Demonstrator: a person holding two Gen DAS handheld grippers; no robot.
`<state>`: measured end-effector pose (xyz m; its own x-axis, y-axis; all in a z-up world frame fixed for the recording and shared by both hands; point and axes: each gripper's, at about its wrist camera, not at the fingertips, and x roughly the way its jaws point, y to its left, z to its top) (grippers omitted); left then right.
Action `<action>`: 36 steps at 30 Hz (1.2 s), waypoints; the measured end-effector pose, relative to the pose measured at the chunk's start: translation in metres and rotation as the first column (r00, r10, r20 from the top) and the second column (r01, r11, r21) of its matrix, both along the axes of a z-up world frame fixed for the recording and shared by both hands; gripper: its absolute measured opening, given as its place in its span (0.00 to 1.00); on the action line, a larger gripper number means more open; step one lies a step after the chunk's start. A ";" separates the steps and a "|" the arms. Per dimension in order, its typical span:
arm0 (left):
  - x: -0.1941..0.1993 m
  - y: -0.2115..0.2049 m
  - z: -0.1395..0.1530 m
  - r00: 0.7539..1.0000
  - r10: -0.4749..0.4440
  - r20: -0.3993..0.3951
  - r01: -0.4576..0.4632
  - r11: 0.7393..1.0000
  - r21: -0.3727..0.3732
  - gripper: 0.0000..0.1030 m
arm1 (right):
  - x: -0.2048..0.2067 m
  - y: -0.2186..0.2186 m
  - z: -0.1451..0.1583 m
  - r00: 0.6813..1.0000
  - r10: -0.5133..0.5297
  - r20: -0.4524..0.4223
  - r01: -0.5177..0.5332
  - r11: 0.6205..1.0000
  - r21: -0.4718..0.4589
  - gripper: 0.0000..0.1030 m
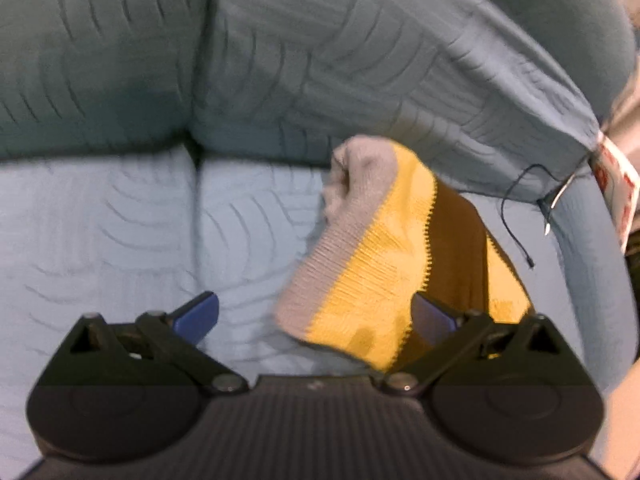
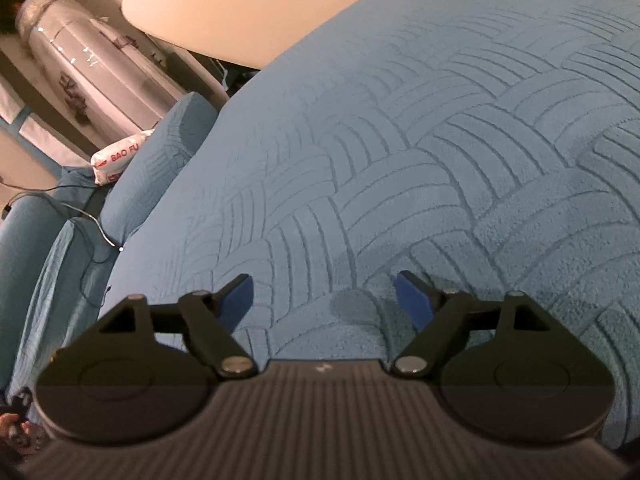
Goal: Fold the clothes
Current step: 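Lower the folded sweater onto the bed and open the left gripper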
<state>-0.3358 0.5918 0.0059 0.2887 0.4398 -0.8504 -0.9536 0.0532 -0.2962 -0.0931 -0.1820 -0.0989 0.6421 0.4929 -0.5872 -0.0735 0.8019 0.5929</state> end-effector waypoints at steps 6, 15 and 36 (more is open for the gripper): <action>-0.019 -0.024 0.052 0.989 -0.070 -0.126 0.091 0.981 0.168 1.00 | -0.001 0.010 0.003 0.999 0.032 0.029 -0.030 0.997 -0.066 0.82; 0.046 -0.076 0.095 0.929 -0.279 -0.243 0.322 0.933 0.161 1.00 | -0.008 0.019 0.007 0.996 0.065 0.056 -0.056 0.986 -0.160 0.82; 0.113 -0.112 0.070 0.820 -0.361 -0.444 0.478 0.859 0.183 1.00 | -0.020 0.002 0.007 0.994 0.085 0.069 -0.069 0.976 -0.207 0.82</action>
